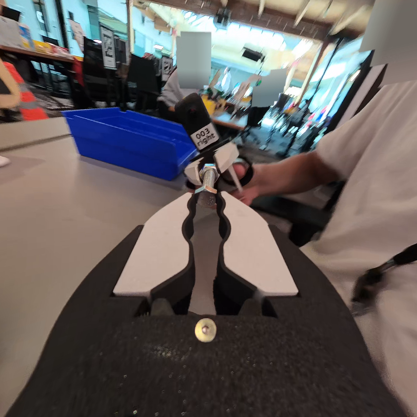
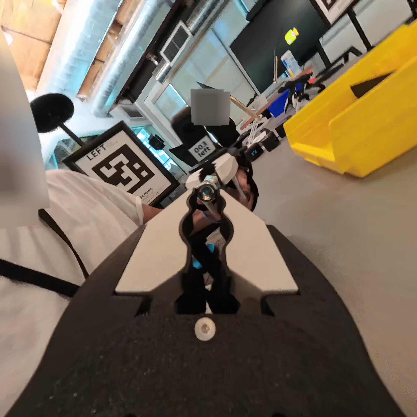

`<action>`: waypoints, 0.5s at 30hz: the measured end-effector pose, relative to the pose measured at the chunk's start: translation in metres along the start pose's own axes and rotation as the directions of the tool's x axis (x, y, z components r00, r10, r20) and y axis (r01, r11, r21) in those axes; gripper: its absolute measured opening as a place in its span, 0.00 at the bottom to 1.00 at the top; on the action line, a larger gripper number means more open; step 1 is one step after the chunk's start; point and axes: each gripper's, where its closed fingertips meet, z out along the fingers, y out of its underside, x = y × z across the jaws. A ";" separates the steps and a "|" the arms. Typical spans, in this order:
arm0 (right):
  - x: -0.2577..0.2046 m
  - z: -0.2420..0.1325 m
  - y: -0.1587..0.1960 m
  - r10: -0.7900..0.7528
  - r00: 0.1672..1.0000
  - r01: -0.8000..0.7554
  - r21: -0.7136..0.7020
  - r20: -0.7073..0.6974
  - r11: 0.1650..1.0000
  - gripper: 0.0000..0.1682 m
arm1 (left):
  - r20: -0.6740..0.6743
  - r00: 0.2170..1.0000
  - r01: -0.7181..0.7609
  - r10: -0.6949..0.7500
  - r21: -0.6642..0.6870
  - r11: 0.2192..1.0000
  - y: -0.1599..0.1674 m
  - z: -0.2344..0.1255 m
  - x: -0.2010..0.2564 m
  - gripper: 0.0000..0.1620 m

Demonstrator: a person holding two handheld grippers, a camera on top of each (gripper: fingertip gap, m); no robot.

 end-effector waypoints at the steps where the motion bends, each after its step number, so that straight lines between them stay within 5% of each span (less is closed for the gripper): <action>1: 0.001 -0.001 0.001 0.027 1.000 -0.027 -0.002 -0.013 1.000 0.09 | 0.016 0.999 -0.031 0.031 -0.020 0.999 0.002 0.000 -0.001 0.11; 7: -0.005 -0.004 0.002 -0.292 0.955 0.289 -0.048 -0.058 0.956 0.10 | -0.055 0.997 0.054 -0.054 0.012 0.998 0.001 0.002 0.006 0.11; 15: -0.011 -0.006 0.002 -0.721 0.691 0.705 -0.170 -0.052 0.689 0.10 | -0.117 0.985 0.133 -0.128 0.040 0.990 -0.002 0.003 0.011 0.11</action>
